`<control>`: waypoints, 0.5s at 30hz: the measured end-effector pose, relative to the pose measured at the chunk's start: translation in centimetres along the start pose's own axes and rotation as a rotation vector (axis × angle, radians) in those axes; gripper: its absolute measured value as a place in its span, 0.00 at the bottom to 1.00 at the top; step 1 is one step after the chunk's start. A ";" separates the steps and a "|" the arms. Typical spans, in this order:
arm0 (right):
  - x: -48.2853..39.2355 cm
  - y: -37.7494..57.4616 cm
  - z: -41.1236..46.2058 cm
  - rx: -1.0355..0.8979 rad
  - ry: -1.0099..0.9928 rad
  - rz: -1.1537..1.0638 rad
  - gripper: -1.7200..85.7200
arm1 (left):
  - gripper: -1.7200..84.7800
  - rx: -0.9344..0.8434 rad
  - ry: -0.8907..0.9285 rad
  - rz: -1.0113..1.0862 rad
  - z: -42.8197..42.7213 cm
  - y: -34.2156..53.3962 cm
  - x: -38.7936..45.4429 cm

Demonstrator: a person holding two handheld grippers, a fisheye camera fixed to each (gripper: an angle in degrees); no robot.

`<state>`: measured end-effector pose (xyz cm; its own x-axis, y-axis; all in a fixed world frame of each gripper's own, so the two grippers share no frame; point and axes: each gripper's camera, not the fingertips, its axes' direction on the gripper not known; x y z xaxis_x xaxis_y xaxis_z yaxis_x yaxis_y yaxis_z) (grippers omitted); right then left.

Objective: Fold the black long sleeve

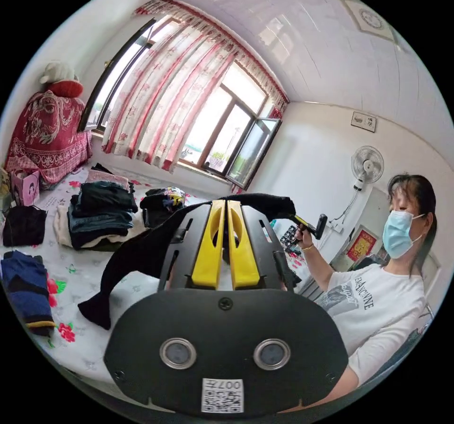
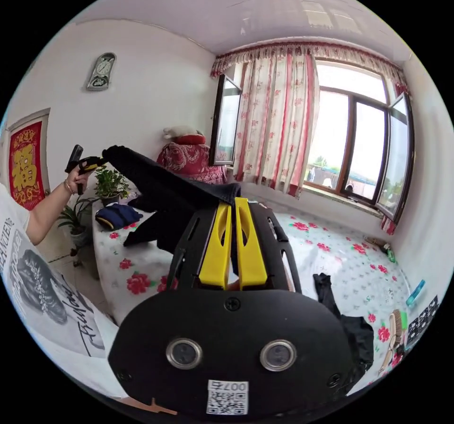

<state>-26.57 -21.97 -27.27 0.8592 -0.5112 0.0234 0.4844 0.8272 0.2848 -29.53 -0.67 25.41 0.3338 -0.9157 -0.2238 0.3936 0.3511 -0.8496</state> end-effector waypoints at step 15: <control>-6.6 41.9 11.5 -0.858 -0.274 0.217 0.03 | 0.01 -0.523 -0.197 -0.745 9.3 34.9 -4.3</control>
<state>-13.87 13.35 -4.47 0.9291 -0.2719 0.2506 0.3680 0.7449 -0.5565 -9.27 17.31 1.15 0.3083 -0.8028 0.5104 0.1444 -0.4908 -0.8592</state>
